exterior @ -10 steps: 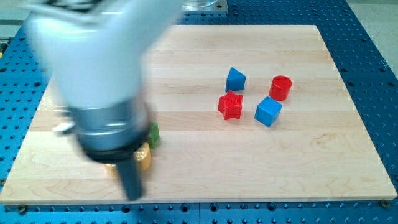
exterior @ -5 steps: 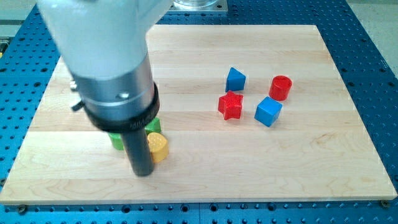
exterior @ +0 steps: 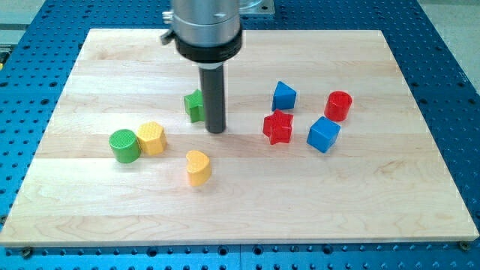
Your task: Place the green star above the red circle
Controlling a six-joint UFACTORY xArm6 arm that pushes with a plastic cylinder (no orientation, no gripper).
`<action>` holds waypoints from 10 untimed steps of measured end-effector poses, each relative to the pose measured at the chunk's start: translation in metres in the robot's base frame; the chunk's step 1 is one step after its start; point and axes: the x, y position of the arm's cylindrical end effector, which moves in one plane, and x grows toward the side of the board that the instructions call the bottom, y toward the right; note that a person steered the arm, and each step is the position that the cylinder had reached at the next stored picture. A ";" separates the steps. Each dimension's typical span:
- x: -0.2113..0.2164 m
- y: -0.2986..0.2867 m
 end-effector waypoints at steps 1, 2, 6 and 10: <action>-0.029 0.000; 0.019 -0.024; -0.049 -0.076; -0.116 -0.061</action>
